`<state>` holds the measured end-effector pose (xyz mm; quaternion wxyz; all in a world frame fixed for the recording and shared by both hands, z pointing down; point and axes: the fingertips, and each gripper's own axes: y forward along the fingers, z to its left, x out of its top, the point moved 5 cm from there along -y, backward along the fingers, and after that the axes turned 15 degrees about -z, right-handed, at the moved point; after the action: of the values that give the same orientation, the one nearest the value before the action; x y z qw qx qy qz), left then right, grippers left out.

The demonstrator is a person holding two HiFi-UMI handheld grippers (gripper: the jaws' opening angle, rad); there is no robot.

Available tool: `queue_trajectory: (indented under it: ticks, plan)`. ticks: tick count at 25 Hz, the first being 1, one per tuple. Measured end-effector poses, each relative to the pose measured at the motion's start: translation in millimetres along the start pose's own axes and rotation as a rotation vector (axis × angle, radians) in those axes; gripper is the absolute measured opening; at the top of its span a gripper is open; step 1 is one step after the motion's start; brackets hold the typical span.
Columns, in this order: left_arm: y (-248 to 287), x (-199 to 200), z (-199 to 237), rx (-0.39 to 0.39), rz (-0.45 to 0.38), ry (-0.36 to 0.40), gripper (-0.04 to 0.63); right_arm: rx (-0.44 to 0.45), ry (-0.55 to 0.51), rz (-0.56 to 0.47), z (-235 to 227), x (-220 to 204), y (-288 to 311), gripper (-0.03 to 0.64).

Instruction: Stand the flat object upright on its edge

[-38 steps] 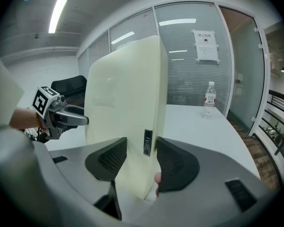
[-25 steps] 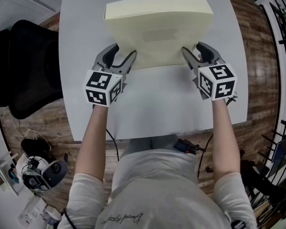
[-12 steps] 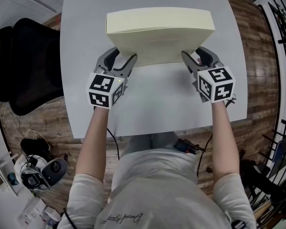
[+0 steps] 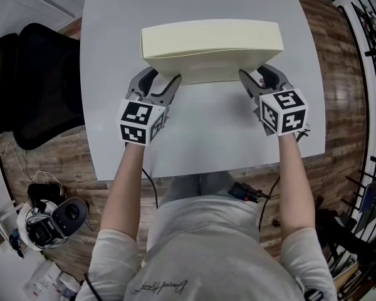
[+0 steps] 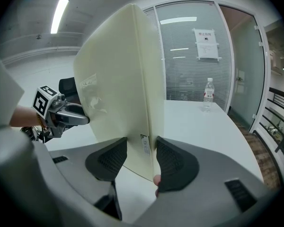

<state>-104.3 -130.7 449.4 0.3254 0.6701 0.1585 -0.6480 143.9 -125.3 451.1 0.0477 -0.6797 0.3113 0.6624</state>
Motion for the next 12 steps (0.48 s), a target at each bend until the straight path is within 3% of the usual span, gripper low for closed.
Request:
queue_trajectory:
  ticks: [12]
  plan:
    - [-0.9, 2.9, -0.9, -0.013, 0.012, 0.033, 0.247, 0.016, -0.031, -0.009, 0.1, 1.3, -1.3, 0.218]
